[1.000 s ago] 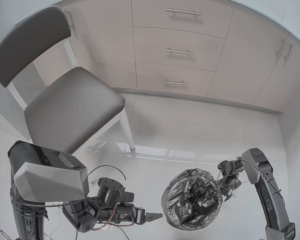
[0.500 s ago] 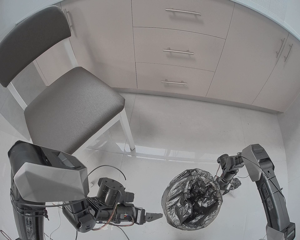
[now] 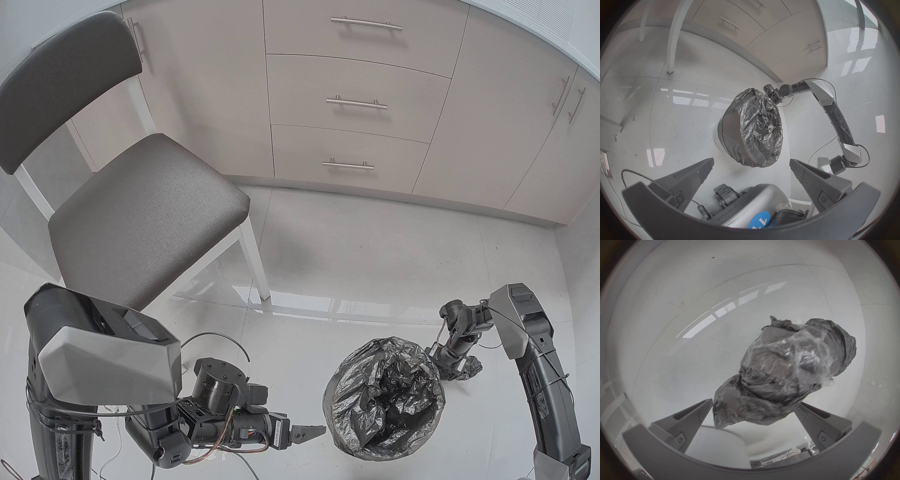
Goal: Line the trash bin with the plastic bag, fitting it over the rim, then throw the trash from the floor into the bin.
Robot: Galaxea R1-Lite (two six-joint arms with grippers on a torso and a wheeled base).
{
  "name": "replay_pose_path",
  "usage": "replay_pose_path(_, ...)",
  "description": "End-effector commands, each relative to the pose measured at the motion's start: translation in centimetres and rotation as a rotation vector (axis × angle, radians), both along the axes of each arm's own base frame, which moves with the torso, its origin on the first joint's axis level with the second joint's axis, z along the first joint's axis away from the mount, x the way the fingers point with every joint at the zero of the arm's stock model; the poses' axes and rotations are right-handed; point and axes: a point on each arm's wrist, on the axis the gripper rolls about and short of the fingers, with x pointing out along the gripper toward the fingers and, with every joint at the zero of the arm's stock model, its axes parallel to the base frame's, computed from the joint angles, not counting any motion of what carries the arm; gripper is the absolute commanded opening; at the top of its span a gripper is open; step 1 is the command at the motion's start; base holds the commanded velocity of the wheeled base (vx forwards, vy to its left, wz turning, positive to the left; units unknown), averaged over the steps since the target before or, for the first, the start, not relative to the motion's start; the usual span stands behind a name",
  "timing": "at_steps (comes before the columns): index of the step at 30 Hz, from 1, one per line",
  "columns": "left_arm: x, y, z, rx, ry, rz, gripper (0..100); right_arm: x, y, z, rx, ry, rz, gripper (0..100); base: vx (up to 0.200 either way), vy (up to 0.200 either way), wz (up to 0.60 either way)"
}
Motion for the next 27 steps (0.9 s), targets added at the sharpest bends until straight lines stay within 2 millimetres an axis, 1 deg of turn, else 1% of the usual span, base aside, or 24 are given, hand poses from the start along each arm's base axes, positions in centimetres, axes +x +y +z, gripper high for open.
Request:
replay_pose_path(1,0.0,0.0,-0.2,0.005,0.008,0.001,100,-0.1,-0.5,-0.2,-0.005,0.004,-0.010,100,0.000,0.000,0.00)
replay_pose_path(9,0.0,0.0,-0.2,0.004,0.007,0.001,100,-0.3,-2.1,-1.1,-0.005,0.000,-0.045,100,0.000,0.000,0.00)
replay_pose_path(14,0.0,0.0,-0.2,0.004,0.007,0.001,100,-0.2,-2.1,-1.0,-0.005,-0.003,-0.045,100,0.000,0.000,0.00)
replay_pose_path(15,0.0,0.0,-0.2,0.004,0.007,0.000,100,-0.2,-2.1,-1.0,-0.005,-0.003,-0.045,0,0.000,0.000,0.00)
replay_pose_path(27,0.0,0.0,-0.2,0.004,0.006,0.000,100,-0.4,-2.2,-1.0,-0.006,0.012,-0.045,0,0.000,0.000,0.00)
